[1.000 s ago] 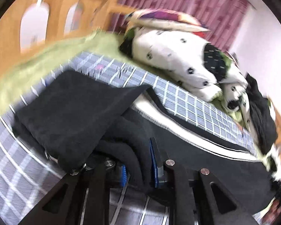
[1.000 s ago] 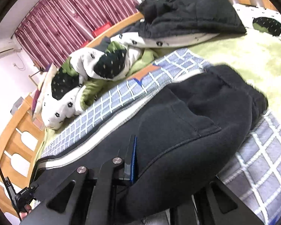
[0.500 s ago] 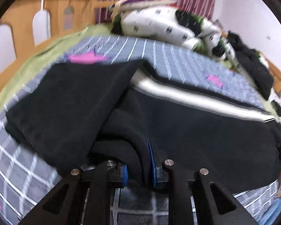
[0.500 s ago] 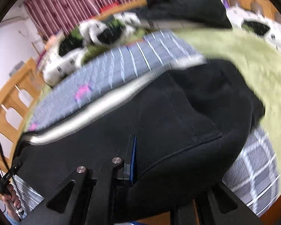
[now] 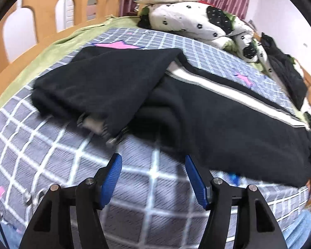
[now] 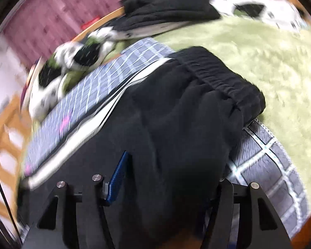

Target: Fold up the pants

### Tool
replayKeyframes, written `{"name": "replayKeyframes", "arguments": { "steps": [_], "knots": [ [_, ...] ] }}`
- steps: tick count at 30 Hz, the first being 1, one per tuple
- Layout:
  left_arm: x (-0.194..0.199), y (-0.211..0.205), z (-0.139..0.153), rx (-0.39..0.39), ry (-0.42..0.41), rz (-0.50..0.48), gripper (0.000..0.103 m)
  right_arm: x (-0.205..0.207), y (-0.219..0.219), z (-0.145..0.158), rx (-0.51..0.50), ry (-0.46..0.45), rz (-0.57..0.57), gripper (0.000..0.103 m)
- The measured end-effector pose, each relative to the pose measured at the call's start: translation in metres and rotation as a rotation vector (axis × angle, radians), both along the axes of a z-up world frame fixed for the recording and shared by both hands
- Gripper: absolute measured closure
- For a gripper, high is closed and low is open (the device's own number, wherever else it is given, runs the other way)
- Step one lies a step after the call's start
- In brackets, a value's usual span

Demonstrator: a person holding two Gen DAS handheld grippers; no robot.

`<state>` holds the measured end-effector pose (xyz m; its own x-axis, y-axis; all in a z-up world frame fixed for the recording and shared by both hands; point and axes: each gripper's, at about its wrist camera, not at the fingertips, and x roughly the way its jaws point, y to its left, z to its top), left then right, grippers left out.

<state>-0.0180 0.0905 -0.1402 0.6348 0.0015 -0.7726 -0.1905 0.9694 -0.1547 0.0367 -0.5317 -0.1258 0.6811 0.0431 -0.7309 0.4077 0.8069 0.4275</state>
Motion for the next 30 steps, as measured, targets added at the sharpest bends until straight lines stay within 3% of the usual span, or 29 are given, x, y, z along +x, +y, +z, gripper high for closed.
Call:
{"name": "replayKeyframes", "arguments": {
  "steps": [1, 2, 4, 7, 8, 10, 13, 15, 16, 17, 19, 20, 23, 27, 30],
  "knots": [
    [-0.005, 0.003, -0.001, 0.023, 0.002, 0.018, 0.042, 0.006, -0.005, -0.003, 0.034, -0.004, -0.018, 0.044],
    [-0.007, 0.005, -0.001, 0.033, 0.002, 0.03, 0.042, 0.016, -0.007, -0.005, 0.06, -0.007, -0.03, 0.052],
    [-0.013, 0.014, 0.003, 0.036, -0.009, 0.061, 0.042, 0.025, -0.012, 0.004, 0.049, -0.012, -0.047, 0.083],
    [-0.021, 0.025, 0.014, 0.037, -0.06, 0.092, 0.042, 0.018, -0.017, 0.042, -0.017, -0.161, 0.004, 0.088],
    [-0.02, 0.026, 0.016, 0.038, -0.068, 0.091, 0.042, 0.016, -0.016, 0.05, -0.052, -0.189, -0.006, 0.088],
    [-0.014, 0.029, 0.018, 0.036, -0.071, 0.07, 0.042, 0.022, -0.011, 0.052, -0.111, -0.136, 0.0, 0.088],
    [-0.003, 0.029, 0.021, 0.068, -0.075, 0.043, 0.041, 0.031, -0.005, 0.029, -0.156, 0.038, 0.058, 0.085],
    [0.009, 0.027, 0.018, 0.108, -0.047, 0.03, 0.041, 0.016, -0.001, 0.015, -0.187, 0.1, 0.069, 0.082],
    [0.015, 0.027, 0.015, 0.135, -0.036, 0.029, 0.041, 0.002, 0.001, 0.013, -0.207, 0.106, 0.066, 0.078],
    [0.019, 0.025, 0.015, 0.153, -0.038, 0.031, 0.042, -0.011, 0.002, 0.014, -0.216, 0.103, 0.067, 0.068],
    [0.025, 0.028, 0.02, 0.193, -0.087, 0.035, 0.075, -0.037, 0.009, 0.023, -0.269, 0.116, 0.037, 0.052],
    [0.026, 0.032, 0.024, 0.158, -0.122, 0.021, 0.081, -0.049, 0.014, 0.03, -0.295, 0.114, 0.028, 0.052],
    [0.039, 0.048, 0.039, 0.061, -0.191, 0.011, 0.083, -0.078, 0.027, 0.047, -0.342, 0.103, 0.018, 0.052],
    [0.055, 0.053, 0.057, 0.051, -0.252, -0.076, 0.084, -0.096, 0.06, 0.072, -0.377, 0.068, 0.031, 0.052],
    [0.049, 0.063, 0.062, 0.03, -0.25, -0.132, 0.083, -0.083, 0.089, 0.083, -0.382, 0.038, 0.061, 0.052]
  ]
}}
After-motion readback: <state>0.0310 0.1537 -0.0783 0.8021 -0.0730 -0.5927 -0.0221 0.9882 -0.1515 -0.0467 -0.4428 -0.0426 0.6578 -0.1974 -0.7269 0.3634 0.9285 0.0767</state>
